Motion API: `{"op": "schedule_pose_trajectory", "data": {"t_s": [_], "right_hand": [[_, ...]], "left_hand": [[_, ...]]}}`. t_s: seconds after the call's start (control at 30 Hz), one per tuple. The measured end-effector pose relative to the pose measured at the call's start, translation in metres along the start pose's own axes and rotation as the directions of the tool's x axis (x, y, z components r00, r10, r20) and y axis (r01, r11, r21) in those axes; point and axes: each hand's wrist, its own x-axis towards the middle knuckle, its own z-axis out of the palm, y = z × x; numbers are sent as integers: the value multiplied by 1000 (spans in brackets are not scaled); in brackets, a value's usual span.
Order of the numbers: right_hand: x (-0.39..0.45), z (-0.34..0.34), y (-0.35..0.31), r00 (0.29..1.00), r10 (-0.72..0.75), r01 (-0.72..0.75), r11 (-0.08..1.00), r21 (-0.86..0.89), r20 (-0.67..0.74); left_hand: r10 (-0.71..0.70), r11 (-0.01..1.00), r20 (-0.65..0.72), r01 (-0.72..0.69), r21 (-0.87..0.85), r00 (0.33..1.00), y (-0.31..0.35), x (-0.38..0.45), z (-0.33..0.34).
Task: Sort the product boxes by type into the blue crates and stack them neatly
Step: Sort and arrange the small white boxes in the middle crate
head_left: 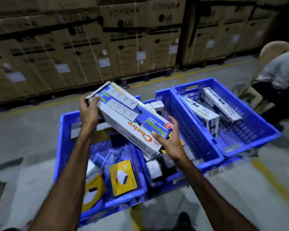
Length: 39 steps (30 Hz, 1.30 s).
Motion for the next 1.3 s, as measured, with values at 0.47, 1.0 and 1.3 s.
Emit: {"op": "schedule_pose_trajectory", "data": {"t_s": [0.47,1.0,1.3], "right_hand": [[5,-220,11,924,-29,13,999,-43,-382],[55,-389,41,874,64,-49,998,44,-481],[102,-403,47,877,-83,-55,961,-270,-473]], "left_hand": [[-166,980,302,191,-57,939,32,-76,271],[-462,886,478,412,212,747,26,-124,484],[-289,918,491,92,385,822,-31,-87,522]]}}
